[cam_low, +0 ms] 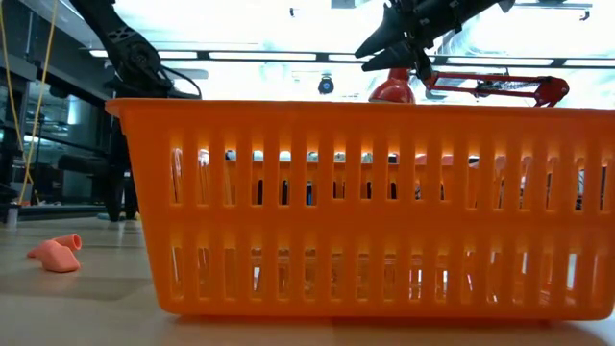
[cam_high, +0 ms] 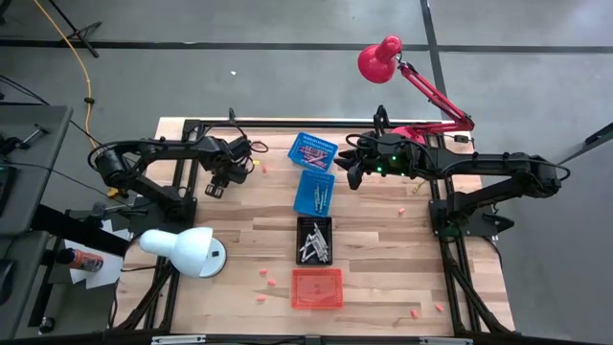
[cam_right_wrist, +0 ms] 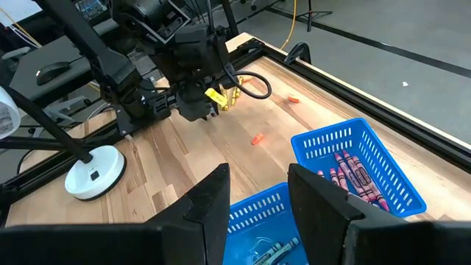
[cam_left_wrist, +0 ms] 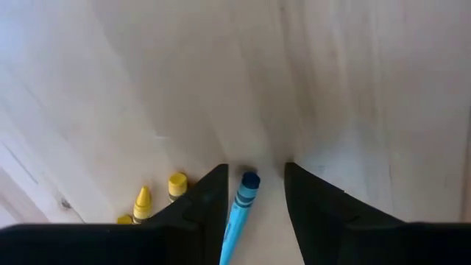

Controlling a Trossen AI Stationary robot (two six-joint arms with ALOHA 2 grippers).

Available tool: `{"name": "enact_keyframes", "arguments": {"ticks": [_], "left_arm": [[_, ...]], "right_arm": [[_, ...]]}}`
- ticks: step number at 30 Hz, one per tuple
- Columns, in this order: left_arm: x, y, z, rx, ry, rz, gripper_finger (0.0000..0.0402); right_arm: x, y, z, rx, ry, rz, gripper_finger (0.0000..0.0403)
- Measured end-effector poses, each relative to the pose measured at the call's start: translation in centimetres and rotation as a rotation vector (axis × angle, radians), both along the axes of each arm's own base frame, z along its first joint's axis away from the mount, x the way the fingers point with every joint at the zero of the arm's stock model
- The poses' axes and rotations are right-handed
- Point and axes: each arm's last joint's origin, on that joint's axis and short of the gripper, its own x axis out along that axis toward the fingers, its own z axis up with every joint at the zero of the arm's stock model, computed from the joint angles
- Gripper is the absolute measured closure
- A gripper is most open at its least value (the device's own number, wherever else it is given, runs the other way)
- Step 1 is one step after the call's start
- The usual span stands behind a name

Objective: Sort crayons
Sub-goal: Put the blue crayon into the bottom blue bin

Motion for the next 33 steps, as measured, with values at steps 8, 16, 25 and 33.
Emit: {"name": "enact_keyframes", "arguments": {"ticks": [8, 16, 25, 33], "left_arm": [[-0.3, 0.5, -0.6, -0.049, 0.032, -0.07, 0.0294], [-0.1, 0.7, -1.2, -0.043, 0.067, -0.043, 0.0327], [0.7, 0.8, -0.4, -0.007, 0.073, 0.017, 0.0394], [4.2, 0.9, 4.5, -0.02, -0.19, 0.244, 0.04]], "right_arm": [[0.0, 0.0, 0.0, 0.007, 0.002, -0.003, 0.0269], [-0.1, 0.0, -0.2, 0.011, 0.022, -0.002, 0.0269], [-0.2, 0.1, -0.6, 0.033, 0.055, 0.008, 0.0269], [-0.2, 0.7, -0.5, -0.058, 0.085, 0.097, 0.0269]]}}
